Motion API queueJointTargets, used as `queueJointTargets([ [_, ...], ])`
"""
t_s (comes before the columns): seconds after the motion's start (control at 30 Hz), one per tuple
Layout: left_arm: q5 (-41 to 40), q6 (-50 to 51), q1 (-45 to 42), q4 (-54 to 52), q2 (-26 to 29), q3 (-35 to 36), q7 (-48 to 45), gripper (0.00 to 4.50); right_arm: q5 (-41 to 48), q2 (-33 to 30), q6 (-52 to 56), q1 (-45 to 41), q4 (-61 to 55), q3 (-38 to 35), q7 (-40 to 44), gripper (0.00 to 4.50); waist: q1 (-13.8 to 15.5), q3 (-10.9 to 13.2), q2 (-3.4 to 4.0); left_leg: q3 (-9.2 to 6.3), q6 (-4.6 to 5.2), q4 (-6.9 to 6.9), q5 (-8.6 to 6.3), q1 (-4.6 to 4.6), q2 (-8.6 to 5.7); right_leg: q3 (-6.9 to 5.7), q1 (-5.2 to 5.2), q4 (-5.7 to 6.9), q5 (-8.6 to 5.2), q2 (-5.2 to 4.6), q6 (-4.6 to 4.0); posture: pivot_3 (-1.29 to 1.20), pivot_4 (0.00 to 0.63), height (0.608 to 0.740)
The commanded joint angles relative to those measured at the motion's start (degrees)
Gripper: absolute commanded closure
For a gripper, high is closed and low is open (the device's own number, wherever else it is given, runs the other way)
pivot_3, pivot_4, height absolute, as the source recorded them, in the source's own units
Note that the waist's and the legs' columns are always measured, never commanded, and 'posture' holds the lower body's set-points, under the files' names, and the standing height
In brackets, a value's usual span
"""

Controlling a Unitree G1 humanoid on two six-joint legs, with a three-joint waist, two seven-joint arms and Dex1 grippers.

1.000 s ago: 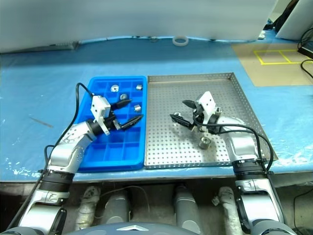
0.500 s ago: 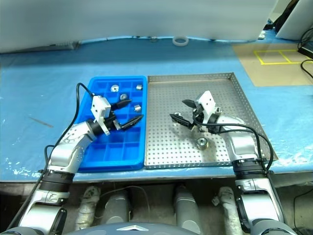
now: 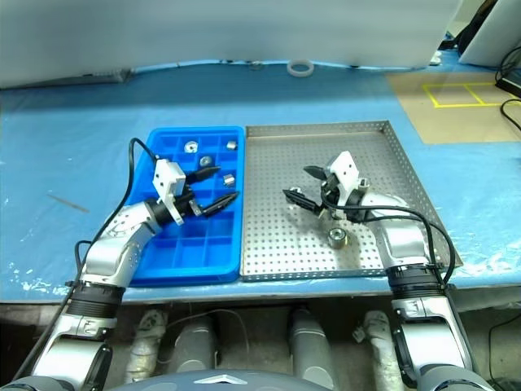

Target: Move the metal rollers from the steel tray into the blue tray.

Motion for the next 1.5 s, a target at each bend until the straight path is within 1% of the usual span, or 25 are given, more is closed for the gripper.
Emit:
queueJointTargets([
  [0.03,-0.02,-0.37,-1.43,-0.34,0.45,-0.36,-1.04,0.0,0.43,-0.59,-0.29,0.29,-2.23,-0.85,-0.35,0.02,-0.02,0.0,0.0,0.0,0.0,0.0,0.0,0.0,0.0,0.0,0.0,0.0,0.0,0.0,0.0,-0.13,0.15,0.74],
  [0.13,0.53,0.63,-3.71,1.29,0.57,-1.1,-1.58,0.0,1.05,-0.97,0.36,1.47,-3.67,-1.7,-1.05,0.02,-0.04,0.0,0.0,0.0,0.0,0.0,0.0,0.0,0.0,0.0,0.01,0.0,0.0,0.01,0.0,-0.16,0.15,0.74],
  [0.27,0.28,2.57,-9.45,4.97,0.01,-2.34,-3.53,0.0,2.02,-2.1,1.97,3.84,-6.75,-3.18,-1.87,0.02,-0.05,0.0,0.0,0.01,0.01,0.04,-0.01,0.0,-0.04,0.01,0.04,0.0,0.0,0.01,0.0,-0.22,0.15,0.74],
  [0.4,2.75,2.06,-16.71,13.03,-0.92,-5.18,-6.55,0.0,1.8,-3.85,3.36,7.43,-10.46,-4.39,-3.41,0.02,-0.29,-0.02,0.03,0.01,0.07,0.05,-0.04,0.02,-0.08,0.03,0.16,-0.16,0.01,0.02,0.02,-0.29,0.15,0.74],
  [0.47,3.66,1.56,-19.74,16.79,-1.62,-6.03,-7.65,0.0,2.13,-4.16,4.12,8.82,-12.2,-4.95,-4.29,0.02,-0.96,-0.04,0.03,0.02,0.14,0.05,-0.08,0.01,-0.07,0.05,0.26,-0.42,0.09,0.03,0.14,-0.31,0.15,0.74],
  [0.5,4.16,1.47,-21.64,19.25,-2.18,-6.41,-8.17,0.0,2.39,-4.28,4.56,9.65,-13.26,-5.35,-4.84,0.02,-1.36,-0.04,0.03,0.05,0.19,0.06,-0.11,0.0,-0.11,0.06,0.29,-0.48,0.13,0.03,0.2,-0.34,0.15,0.74],
  [0.63,9.47,-3.54,-30.48,35.24,-5.25,-10.32,-12.53,0.0,3.3,-4.77,6.66,14.57,-18.88,-7.86,-7.88,0.02,-1.93,-0.04,0.03,0.1,0.35,0.11,-0.21,-0.1,-0.18,0.15,0.29,-0.61,0.2,0.02,0.31,-0.42,0.15,0.74],
  [0.77,15.4,-10.7,-37.02,48.67,-8.2,-13.05,-12.84,0.0,3.94,-5.08,8.35,18.84,-23.5,-9.98,-10.35,0.02,-3.2,-0.07,0.03,0.11,0.51,0.16,-0.3,-0.13,-0.22,0.17,0.38,-0.79,0.23,0.02,0.35,-0.49,0.15,0.74],
  [0.83,16.54,-12.36,-39.67,53.53,-9.97,-13.05,-13.85,0.0,4.35,-4.97,9.13,21.03,-25.79,-10.92,-11.57,0.02,-3.51,-0.07,0.02,0.1,0.61,0.21,-0.36,-0.18,-0.21,0.18,0.44,-0.95,0.26,0.02,0.4,-0.51,0.15,0.74],
  [0.93,18.51,-14.97,-42.19,58.43,-11.46,-13.1,-14.53,0.0,4.6,-4.75,9.99,23.16,-28.29,-11.28,-13.02,0.02,-4.55,-0.07,0.02,0.11,0.72,0.25,-0.44,-0.23,-0.26,0.16,0.52,-1.21,0.34,0.02,0.53,-0.55,0.15,0.74],
  [1.07,21.07,-16.5,-44.31,63.11,-13.42,-12.95,-13.49,0.0,5.15,-4.67,10.65,25.23,-30.49,-11.81,-14.72,0.02,-5.09,-0.07,0.02,0.11,0.87,0.42,-0.55,-0.23,-0.28,0.11,0.68,-1.41,0.35,0.02,0.57,-0.56,0.15,0.74],
  [1.2,28.01,-18.03,-43.95,66.24,-14.18,-16.99,-9.93,0.0,5.54,-4.89,10.97,26.3,-31.62,-12.28,-15.58,0.02,-5.76,-0.07,0.02,0.11,1.02,0.63,-0.69,-0.25,-0.38,0.13,0.81,-1.48,0.34,-0.03,0.6,-0.58,0.15,0.74],
  [1.27,29.55,-17.99,-43.82,67.03,-14.84,-17.47,-8.48,0.0,5.61,-5.0,11.12,26.4,-31.83,-12.38,-15.88,0.02,-6.08,-0.07,0.02,0.11,1.13,0.79,-0.75,-0.31,-0.4,0.13,0.85,-1.49,0.34,-0.07,0.61,-0.58,0.15,0.74],
  [1.37,29.14,-17.23,-44.23,67.4,-16.22,-16.0,-8.68,0.59,5.74,-5.04,11.2,26.37,-31.89,-12.27,-16.13,0.0,-6.29,-0.07,0.01,0.11,1.19,0.86,-0.79,-0.35,-0.5,0.15,0.89,-1.56,0.33,-0.15,0.61,-0.58,0.15,0.74],
  [1.5,27.99,-16.46,-44.96,67.56,-17.62,-13.87,-8.67,1.9,5.76,-5.03,11.32,25.64,-31.5,-11.81,-16.13,0.0,-6.29,-0.07,0.01,0.1,1.24,0.88,-0.81,-0.46,-0.69,0.15,0.86,-1.62,0.33,-0.35,0.62,-0.57,0.15,0.74],
])
